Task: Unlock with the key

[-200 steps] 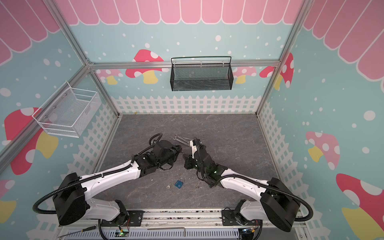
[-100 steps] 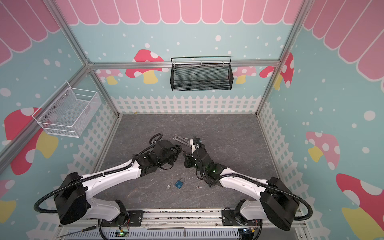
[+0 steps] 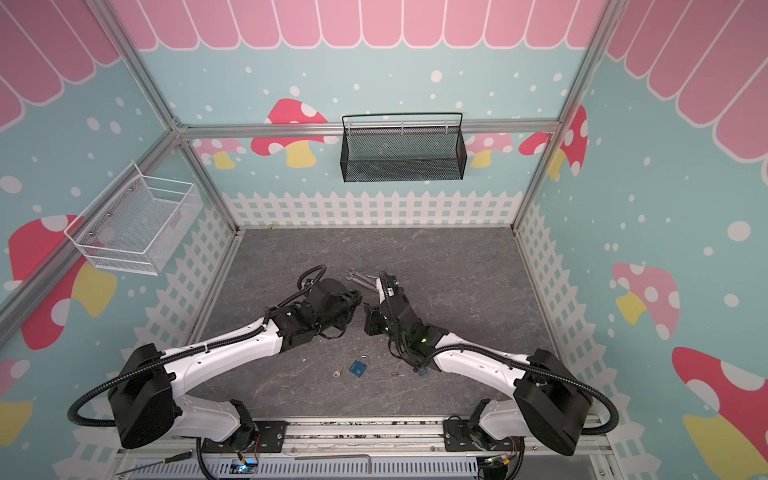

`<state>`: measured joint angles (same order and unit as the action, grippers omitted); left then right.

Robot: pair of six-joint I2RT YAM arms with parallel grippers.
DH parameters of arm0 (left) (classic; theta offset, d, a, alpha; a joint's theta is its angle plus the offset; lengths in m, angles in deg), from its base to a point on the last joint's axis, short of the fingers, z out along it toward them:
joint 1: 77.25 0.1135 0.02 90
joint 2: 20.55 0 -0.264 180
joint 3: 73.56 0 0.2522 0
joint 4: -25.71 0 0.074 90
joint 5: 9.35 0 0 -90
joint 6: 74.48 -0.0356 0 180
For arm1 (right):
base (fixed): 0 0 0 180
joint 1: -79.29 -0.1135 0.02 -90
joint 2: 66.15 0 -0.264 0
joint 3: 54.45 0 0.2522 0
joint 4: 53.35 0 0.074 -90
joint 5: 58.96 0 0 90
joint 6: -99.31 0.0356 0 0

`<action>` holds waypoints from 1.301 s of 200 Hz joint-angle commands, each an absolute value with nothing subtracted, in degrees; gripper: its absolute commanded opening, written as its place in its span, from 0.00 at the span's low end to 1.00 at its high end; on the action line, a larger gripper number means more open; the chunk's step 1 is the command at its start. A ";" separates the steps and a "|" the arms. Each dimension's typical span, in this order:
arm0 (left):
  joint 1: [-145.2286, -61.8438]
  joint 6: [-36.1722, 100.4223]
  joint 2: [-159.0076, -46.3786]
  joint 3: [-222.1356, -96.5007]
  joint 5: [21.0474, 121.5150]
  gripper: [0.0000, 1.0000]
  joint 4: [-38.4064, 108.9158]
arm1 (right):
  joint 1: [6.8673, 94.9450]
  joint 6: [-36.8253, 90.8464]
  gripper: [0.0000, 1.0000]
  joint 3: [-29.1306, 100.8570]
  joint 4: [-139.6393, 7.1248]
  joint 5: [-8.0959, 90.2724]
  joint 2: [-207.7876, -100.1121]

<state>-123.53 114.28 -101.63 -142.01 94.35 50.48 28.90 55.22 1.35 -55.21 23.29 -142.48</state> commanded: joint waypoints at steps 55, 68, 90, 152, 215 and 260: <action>-124.35 114.06 -104.13 -145.70 91.32 0.00 50.33 | 27.15 55.00 0.00 7.73 -55.08 24.33 -146.70; -124.51 113.61 -104.31 -146.15 91.24 0.00 50.58 | 27.09 54.83 0.00 8.58 -55.22 24.48 -147.28; -124.70 113.87 -104.42 -146.35 90.50 0.00 50.81 | 27.08 55.02 0.00 9.45 -54.23 26.03 -147.85; -125.14 116.22 -104.66 -144.93 85.06 0.00 46.34 | 27.08 56.67 0.00 9.87 -49.14 31.06 -147.27; -125.41 116.87 -103.27 -143.45 85.04 0.00 45.85 | 26.91 49.58 0.00 9.12 -49.53 23.43 -146.65; -126.23 111.91 -103.76 -145.37 88.14 0.00 52.04 | 26.91 47.95 0.00 10.42 -48.92 28.75 -145.40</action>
